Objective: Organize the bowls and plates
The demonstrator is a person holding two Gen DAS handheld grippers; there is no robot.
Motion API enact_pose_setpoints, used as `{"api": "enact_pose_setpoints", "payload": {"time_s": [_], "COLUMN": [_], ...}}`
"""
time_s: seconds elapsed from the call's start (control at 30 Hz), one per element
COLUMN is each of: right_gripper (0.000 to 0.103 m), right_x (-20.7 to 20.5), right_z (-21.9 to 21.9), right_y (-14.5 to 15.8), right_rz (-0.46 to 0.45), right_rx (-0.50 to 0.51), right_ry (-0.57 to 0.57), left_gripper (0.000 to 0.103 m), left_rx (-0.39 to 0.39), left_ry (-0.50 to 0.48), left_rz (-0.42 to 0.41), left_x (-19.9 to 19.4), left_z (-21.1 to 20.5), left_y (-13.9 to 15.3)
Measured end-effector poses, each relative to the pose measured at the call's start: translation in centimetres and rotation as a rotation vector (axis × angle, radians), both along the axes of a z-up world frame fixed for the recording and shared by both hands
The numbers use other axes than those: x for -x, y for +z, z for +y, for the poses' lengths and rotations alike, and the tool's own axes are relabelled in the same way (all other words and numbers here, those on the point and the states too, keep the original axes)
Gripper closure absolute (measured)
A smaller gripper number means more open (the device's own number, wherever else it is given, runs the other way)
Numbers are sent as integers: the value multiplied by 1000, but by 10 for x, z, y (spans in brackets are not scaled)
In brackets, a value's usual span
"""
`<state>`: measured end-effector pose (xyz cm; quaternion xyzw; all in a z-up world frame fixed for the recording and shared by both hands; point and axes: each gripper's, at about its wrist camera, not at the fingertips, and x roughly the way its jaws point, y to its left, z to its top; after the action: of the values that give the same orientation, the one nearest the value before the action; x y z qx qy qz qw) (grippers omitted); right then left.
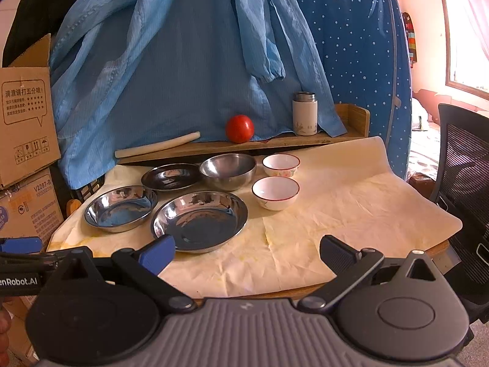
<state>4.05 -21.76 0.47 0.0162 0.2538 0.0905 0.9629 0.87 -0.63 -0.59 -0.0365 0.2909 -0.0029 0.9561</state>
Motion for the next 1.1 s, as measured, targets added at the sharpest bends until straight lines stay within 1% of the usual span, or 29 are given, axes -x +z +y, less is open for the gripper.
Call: {"api": "enact_pose_setpoints", "payload": {"time_s": [0.27,0.67,1.1], "right_gripper": [0,0,0], "right_x": [-2,-5,-7], "right_z": [-1,1,0], "right_y": [0,0,-1], "right_rz": [1,7,14], "right_rx": [4,16,17], "right_ry": [-5,-24,-30], "left_gripper": [1,1,1], "left_rx": [3,17,21], "left_ry": [-2,-18,-23], "left_rz": [0,14,25], "left_x": [0,-12,-17], "left_z": [0,3,4], "left_y": [-1,-2,-3]}}
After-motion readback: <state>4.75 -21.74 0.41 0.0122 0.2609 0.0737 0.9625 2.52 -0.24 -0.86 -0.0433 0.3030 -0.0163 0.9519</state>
